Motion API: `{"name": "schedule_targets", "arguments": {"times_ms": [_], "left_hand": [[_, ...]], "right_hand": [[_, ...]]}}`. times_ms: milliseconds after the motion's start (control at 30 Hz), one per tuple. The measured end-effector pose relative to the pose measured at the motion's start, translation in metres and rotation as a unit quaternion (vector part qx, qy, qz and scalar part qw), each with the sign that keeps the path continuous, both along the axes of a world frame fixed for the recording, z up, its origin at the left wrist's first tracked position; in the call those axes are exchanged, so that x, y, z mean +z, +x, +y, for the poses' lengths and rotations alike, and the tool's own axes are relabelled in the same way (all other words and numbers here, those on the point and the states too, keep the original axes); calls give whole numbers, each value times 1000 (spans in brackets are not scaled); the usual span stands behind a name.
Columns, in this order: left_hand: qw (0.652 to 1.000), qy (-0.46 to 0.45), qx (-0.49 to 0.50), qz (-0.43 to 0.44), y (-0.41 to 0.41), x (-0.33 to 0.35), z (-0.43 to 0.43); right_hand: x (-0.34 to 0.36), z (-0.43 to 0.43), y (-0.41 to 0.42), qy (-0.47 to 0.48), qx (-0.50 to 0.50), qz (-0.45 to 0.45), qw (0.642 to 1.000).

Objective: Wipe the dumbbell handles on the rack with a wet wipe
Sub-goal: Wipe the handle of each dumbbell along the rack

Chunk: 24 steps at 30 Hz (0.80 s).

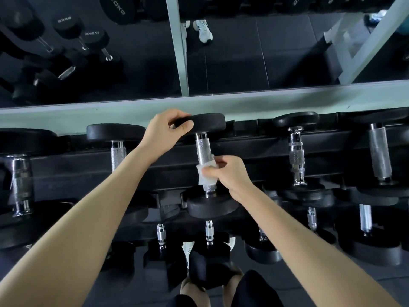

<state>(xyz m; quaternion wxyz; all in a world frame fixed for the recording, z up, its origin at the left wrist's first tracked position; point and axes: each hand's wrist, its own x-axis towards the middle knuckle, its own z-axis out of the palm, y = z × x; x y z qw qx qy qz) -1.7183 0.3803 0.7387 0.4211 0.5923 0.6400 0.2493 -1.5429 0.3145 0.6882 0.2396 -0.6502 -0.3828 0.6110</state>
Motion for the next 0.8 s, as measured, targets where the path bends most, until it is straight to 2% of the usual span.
{"name": "schedule_targets", "arguments": {"times_ms": [67, 233, 400, 467, 600, 800], "left_hand": [[1000, -5, 3, -1, 0, -1, 0], [1000, -8, 19, -14, 1, -4, -2], [999, -6, 34, -23, 4, -4, -3], [999, -6, 33, -21, 5, -4, -3], [999, -4, 38, -12, 4, -4, -3], [999, -10, 33, -7, 4, -4, -1]], "right_hand": [[0, 9, -8, -8, -61, 30, 998], [-1, 42, -24, 12, -115, 26, 993], [-3, 55, -13, -63, -108, 204, 971], [-7, 50, -6, -81, -74, 224, 968], [-11, 34, 5, -86, 13, 139, 986], [-4, -3, 14, -57, 129, -13, 990]]}}
